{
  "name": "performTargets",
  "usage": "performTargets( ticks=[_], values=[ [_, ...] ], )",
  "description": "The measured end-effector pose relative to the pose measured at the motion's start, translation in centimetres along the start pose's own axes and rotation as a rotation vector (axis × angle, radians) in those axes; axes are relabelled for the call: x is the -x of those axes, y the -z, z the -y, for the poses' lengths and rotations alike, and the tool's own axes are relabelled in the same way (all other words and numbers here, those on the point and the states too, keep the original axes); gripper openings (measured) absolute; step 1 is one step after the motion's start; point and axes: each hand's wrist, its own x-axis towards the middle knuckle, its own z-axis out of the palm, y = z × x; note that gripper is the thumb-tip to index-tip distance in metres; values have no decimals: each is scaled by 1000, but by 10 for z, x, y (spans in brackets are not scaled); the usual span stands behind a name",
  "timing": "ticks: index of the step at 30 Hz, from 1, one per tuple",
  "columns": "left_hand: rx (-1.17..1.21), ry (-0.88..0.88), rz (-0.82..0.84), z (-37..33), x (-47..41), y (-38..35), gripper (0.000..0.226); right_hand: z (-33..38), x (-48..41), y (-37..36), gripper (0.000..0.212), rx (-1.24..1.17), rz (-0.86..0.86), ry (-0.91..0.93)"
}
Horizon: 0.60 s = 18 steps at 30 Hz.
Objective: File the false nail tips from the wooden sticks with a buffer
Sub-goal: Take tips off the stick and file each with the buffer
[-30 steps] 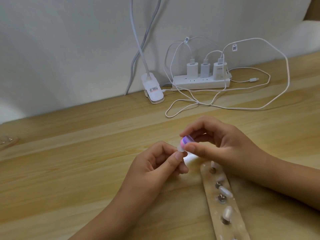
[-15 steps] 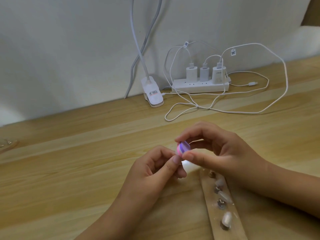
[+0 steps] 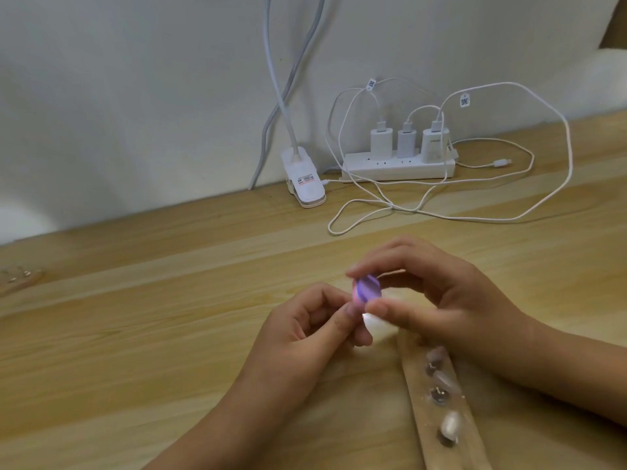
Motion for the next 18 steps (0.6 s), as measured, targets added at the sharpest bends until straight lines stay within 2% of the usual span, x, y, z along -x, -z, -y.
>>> performTargets(
  ticks=[3, 5, 6, 9, 12, 14, 18],
  values=[
    [22, 14, -7, 0, 1, 0, 18, -13, -9, 10, 28, -48, -60, -226],
    [40, 11, -4, -4, 1, -2, 23, -21, -12, 15, 24, 40, -82, -286],
    [53, 6, -9, -6, 2, -2, 25, -23, -13, 17, 22, 111, -80, -286],
    [66, -49, -12, -12, 5, -3, 19, -23, -15, 21, 35, 258, -28, -283],
    [50, -141, 24, -18, 12, -5, 10, -21, -14, 20, 42, 415, 100, -279],
    [-38, -217, 96, -21, 19, -7, 6, -21, -14, 17, 48, 535, 153, -240],
    [-338, -371, 312, -23, 31, -18, 7, -19, -12, 17, 50, 584, 111, -216]
  ],
)
